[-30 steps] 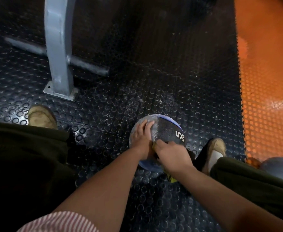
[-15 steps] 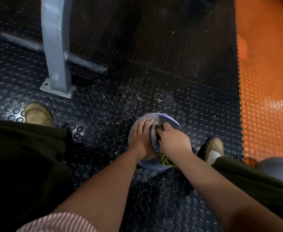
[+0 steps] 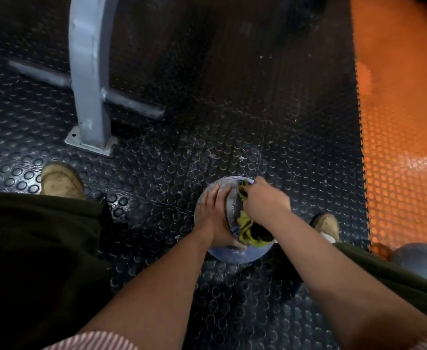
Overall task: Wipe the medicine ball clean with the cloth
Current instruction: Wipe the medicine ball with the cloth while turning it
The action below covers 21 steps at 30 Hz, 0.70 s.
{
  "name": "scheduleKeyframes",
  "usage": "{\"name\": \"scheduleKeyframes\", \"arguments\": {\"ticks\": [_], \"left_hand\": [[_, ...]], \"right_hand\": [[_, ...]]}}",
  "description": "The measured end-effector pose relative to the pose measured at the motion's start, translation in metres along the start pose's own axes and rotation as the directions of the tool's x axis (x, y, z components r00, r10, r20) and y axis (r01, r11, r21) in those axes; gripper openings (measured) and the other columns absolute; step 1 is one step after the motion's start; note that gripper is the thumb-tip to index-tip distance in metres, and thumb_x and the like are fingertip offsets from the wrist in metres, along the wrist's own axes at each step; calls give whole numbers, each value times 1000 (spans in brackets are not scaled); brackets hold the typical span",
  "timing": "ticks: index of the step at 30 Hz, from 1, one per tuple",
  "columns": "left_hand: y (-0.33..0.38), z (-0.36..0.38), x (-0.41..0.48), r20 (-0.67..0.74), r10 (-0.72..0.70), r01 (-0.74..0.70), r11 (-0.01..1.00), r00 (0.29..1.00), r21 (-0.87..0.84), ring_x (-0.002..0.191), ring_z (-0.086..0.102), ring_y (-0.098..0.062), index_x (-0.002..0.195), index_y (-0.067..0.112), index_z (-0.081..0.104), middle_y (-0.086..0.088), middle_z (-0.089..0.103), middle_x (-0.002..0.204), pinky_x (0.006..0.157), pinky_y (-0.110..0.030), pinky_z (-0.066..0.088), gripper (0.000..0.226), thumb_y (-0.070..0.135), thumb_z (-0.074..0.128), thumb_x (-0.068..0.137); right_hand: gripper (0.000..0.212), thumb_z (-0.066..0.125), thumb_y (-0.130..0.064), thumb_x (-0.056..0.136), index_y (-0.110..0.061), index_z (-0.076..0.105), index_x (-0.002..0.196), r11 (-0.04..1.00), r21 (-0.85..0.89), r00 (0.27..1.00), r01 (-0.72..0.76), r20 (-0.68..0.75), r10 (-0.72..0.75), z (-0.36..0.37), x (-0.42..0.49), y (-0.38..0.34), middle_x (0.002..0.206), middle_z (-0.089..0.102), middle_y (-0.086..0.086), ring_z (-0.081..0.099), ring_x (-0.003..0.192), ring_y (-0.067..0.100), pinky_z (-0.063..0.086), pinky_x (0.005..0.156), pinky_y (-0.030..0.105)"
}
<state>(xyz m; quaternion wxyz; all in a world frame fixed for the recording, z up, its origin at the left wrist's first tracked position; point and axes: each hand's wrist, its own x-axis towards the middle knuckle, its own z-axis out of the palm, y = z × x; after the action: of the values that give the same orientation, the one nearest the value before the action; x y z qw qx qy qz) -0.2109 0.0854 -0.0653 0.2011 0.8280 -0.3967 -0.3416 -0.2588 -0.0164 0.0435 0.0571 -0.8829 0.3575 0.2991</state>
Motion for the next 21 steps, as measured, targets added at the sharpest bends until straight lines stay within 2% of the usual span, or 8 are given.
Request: {"name": "scheduleKeyframes", "arguments": {"ticks": [2,6,10,12,14,17,19,21], "left_hand": [[1,-2,2,-5,-22,22,999,1000,-47,148,-13,-22,152,27,-8,1,-12,160,121,-43,0,138,54,86,55],[0,-2,3,-42,-8,2,990,999,-141,149,-9,-24,153,28,3,0,-8,161,121,-41,1,116,36,82,69],[0,4,-2,-35,-9,4,991,999,-135,148,-12,-24,153,32,1,1,-11,161,121,-43,-2,108,29,78,76],[2,5,-2,-22,1,-4,994,1000,-110,148,-14,-25,152,33,-1,3,-13,160,119,-42,-4,111,29,78,75],[3,4,-2,0,-6,6,999,1000,-45,147,-14,-25,152,30,-5,0,-14,160,121,-42,-4,119,40,80,70],[4,5,-6,-7,17,-17,999,1000,35,147,-15,-26,153,22,-8,-4,-14,159,121,-44,-3,134,54,84,60],[2,10,-9,-44,65,-64,998,997,16,148,-14,-25,153,21,-7,-4,-12,159,120,-46,-4,142,58,86,53],[-1,13,-10,-95,89,-94,994,992,-51,148,-10,-24,153,23,-2,-4,-6,160,120,-47,-1,141,58,88,49]], "right_hand": [[38,44,-10,95,-16,48,132,1000,-2,1000,3,10,-3,9,-5,-7,139,28,3,57,104,30,43,64,37],[37,43,-12,97,-15,40,134,994,31,991,105,-83,-102,40,-44,-3,133,30,5,56,97,30,38,62,36],[30,44,-11,94,-13,49,124,987,65,989,146,25,-147,52,-66,0,125,36,6,56,95,30,38,63,35],[30,48,-15,91,-17,57,120,991,82,991,107,67,-112,44,-61,0,123,40,3,58,99,29,45,69,35],[33,49,-18,90,-23,59,122,992,122,998,34,53,-41,25,-48,1,125,43,1,58,105,27,46,76,34],[31,43,-12,92,-13,56,121,982,179,998,-62,8,61,-4,-16,4,127,44,3,57,107,28,49,81,36],[29,41,-10,93,-7,55,119,986,155,998,-57,29,53,-11,7,5,130,42,7,56,105,30,49,87,41],[30,38,-11,95,-7,55,120,995,96,996,-29,87,21,-8,23,3,134,36,9,55,100,29,48,83,41]]}}
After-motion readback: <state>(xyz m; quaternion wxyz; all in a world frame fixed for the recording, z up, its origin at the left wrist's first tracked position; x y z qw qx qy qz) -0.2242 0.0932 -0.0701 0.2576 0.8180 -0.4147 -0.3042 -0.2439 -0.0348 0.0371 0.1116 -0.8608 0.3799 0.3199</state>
